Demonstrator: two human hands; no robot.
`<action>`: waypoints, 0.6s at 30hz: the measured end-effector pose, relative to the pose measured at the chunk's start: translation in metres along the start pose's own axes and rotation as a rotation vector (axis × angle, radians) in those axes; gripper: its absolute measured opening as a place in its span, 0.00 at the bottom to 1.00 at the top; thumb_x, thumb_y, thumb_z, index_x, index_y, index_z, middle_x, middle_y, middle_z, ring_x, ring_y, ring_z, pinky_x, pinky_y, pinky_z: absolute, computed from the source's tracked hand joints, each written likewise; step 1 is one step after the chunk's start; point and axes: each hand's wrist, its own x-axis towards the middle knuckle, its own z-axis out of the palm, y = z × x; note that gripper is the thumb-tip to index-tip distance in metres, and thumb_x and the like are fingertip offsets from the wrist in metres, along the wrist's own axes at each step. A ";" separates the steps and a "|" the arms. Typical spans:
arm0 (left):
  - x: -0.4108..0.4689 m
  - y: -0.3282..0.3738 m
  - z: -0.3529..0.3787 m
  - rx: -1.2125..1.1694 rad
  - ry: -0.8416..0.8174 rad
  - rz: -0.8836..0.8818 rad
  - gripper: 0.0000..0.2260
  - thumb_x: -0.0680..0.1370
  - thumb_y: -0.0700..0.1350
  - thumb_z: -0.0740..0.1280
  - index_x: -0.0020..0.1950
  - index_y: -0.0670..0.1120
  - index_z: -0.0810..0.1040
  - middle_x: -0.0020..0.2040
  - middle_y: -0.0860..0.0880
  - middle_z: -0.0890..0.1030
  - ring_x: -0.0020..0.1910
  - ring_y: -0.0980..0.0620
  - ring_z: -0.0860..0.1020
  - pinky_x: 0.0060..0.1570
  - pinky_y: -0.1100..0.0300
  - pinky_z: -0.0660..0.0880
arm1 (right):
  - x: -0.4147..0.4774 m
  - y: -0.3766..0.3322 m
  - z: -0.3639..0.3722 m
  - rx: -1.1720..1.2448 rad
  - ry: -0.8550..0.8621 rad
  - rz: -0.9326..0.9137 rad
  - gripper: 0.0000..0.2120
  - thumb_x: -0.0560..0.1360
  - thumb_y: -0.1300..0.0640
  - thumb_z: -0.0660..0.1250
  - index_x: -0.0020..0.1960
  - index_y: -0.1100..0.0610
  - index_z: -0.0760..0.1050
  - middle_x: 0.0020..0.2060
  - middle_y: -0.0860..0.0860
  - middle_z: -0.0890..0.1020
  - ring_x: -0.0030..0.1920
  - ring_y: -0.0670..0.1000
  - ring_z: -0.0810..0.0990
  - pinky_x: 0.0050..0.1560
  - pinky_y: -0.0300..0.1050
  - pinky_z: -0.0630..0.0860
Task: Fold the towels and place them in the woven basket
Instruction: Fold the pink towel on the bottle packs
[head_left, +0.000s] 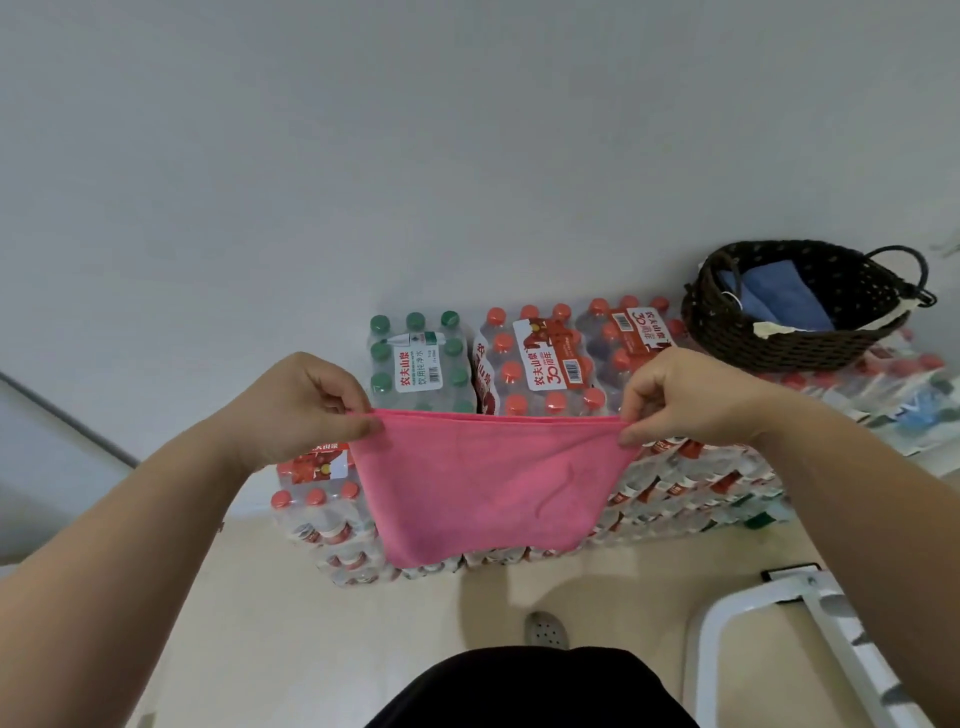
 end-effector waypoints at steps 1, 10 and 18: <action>-0.001 0.000 -0.002 0.040 -0.016 0.007 0.05 0.65 0.48 0.76 0.34 0.48 0.85 0.35 0.45 0.84 0.38 0.38 0.80 0.41 0.52 0.77 | 0.000 -0.002 -0.001 0.000 -0.022 0.004 0.05 0.68 0.56 0.80 0.36 0.51 0.85 0.31 0.44 0.83 0.30 0.41 0.78 0.34 0.35 0.73; -0.002 -0.007 -0.005 0.111 0.096 -0.006 0.10 0.67 0.36 0.79 0.34 0.47 0.81 0.32 0.46 0.82 0.33 0.45 0.79 0.39 0.54 0.77 | 0.000 -0.004 -0.004 0.065 -0.040 0.009 0.05 0.70 0.59 0.78 0.40 0.54 0.82 0.34 0.45 0.84 0.35 0.42 0.82 0.38 0.36 0.76; 0.023 -0.018 0.011 0.533 0.144 -0.048 0.04 0.72 0.42 0.74 0.46 0.49 0.86 0.42 0.54 0.84 0.44 0.53 0.81 0.43 0.63 0.72 | 0.028 0.006 0.014 -0.096 0.040 0.085 0.12 0.74 0.57 0.75 0.55 0.47 0.82 0.41 0.40 0.83 0.40 0.38 0.81 0.43 0.34 0.77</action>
